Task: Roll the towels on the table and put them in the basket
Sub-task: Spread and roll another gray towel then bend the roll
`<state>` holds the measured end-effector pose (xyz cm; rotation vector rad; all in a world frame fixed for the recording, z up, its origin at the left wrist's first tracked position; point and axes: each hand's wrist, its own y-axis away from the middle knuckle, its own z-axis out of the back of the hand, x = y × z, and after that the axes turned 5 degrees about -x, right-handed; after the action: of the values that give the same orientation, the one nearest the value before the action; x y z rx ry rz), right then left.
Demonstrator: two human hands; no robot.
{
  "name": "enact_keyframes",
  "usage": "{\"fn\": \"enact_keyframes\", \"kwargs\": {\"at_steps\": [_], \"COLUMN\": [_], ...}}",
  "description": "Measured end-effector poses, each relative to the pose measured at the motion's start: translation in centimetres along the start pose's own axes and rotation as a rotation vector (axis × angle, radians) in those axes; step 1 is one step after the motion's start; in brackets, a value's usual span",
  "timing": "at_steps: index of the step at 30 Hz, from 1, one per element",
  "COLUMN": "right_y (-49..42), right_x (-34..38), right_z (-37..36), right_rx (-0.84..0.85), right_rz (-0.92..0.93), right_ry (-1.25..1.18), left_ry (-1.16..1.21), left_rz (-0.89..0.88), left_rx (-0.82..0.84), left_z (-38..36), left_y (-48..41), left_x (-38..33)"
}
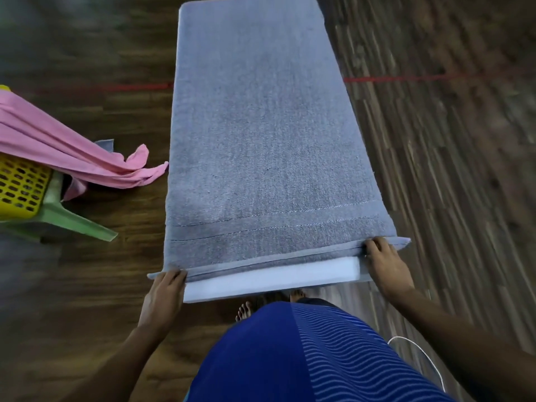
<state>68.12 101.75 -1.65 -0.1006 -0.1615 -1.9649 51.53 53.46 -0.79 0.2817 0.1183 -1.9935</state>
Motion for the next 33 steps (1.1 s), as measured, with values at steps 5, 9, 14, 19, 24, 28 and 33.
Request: {"fn": "enact_keyframes", "kwargs": {"at_steps": [5, 9, 14, 19, 24, 28, 33], "right_y": [-0.4, -0.8, -0.7, -3.3, -4.9, -3.7, -1.7], "right_x": [1.0, 1.3, -0.4, -1.4, -0.3, 0.9, 1.6], "right_z": [0.3, 1.0, 0.7, 1.5, 2.0, 1.3, -0.9], "right_rx": [-0.006, -0.041, -0.056, 0.191, 0.048, -0.027, -0.035], "right_rz": [0.009, -0.032, 0.019, -0.069, -0.142, -0.115, 0.051], "right_ry": [0.096, 0.054, -0.150, -0.117, -0.023, -0.134, -0.021], "left_ry": [-0.055, -0.032, -0.060, -0.087, -0.219, -0.203, 0.095], "left_rz": [0.046, 0.067, 0.075, 0.154, 0.234, 0.141, 0.059], "left_rx": [0.038, -0.005, 0.016, 0.061, 0.016, -0.050, -0.055], "left_z": [0.2, 0.7, 1.0, 1.6, 1.3, 0.6, -0.8], "left_y": [-0.8, -1.4, -1.3, -3.1, -5.5, -4.9, -3.1], "left_x": [-0.7, -1.2, -0.6, -1.0, -1.2, -1.7, -2.0]}}
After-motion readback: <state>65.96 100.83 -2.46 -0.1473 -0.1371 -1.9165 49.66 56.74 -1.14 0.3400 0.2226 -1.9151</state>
